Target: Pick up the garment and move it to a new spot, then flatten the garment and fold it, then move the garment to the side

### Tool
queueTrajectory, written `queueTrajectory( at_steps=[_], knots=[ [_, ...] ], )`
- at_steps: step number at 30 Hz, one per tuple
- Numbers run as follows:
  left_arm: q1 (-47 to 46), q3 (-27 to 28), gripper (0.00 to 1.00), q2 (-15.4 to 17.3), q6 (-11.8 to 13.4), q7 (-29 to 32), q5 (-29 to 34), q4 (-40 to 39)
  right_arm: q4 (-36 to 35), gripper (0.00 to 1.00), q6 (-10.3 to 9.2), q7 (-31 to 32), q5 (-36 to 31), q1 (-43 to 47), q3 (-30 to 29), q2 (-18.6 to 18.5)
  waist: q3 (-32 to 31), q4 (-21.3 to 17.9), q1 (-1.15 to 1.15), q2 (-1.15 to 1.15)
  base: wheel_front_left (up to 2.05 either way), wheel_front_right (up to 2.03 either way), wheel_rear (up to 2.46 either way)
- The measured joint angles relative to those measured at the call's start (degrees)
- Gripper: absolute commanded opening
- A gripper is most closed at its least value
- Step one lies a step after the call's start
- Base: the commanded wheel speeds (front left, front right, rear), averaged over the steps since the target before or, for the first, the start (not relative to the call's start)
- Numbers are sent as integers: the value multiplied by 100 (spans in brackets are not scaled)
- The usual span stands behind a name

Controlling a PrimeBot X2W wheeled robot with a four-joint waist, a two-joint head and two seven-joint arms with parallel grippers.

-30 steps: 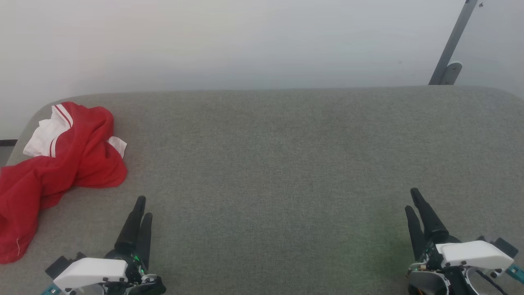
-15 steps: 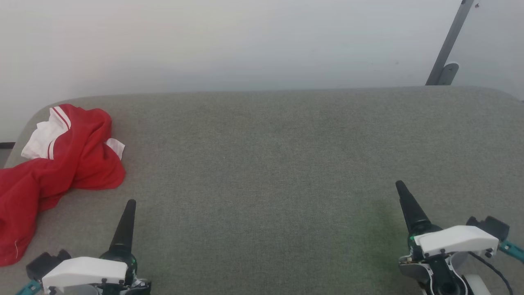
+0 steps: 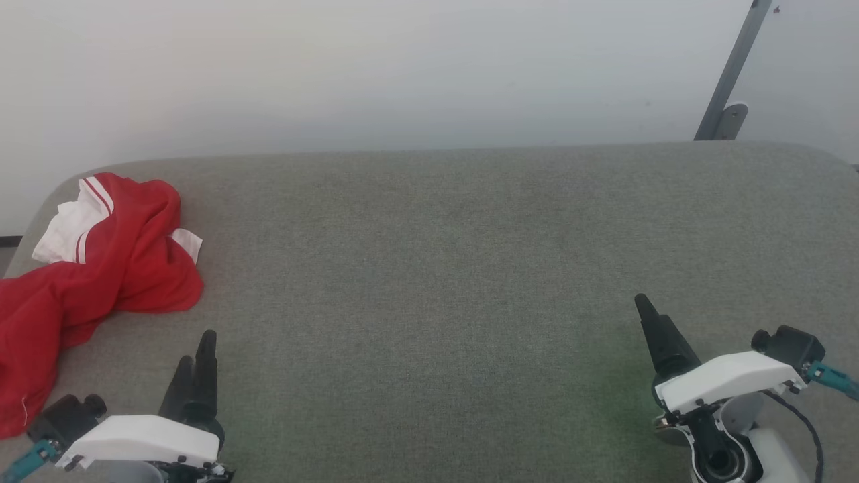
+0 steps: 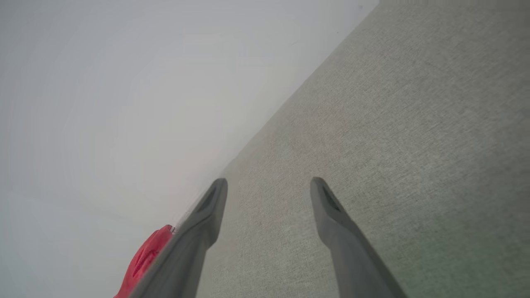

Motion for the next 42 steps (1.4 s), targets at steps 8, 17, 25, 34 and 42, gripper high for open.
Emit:
queueTrajectory(
  at_steps=[8, 17, 25, 34, 42],
  knots=[
    [-1, -34, 100, 155, 23, -145, 838, -1, 57, 100, 0, -13, -740, -101, -114, -1, 2, -12, 0, 0, 0, 0, 0],
    [-1, -19, 100, 238, -58, -301, 1527, -29, 4, 100, 0, -18, -1408, -102, -168, 0, -4, -32, 0, 0, 0, 0, 0],
    [-1, -8, 100, 277, -215, -426, 2052, -43, -88, 100, 0, -18, -1931, -102, -185, 7, -6, -49, 0, 0, 0, 0, 0],
    [9, 36, 100, 312, -310, -560, 2595, -58, -194, 100, 0, -27, -2487, -102, -212, 4, -12, -70, 0, 0, 0, 0, 0],
    [68, 67, 100, 345, -358, -683, 3000, -99, -249, 100, 1, -34, -2952, -105, -233, 4, -12, -82, 0, 0, 0, 0, 0]
  ],
)
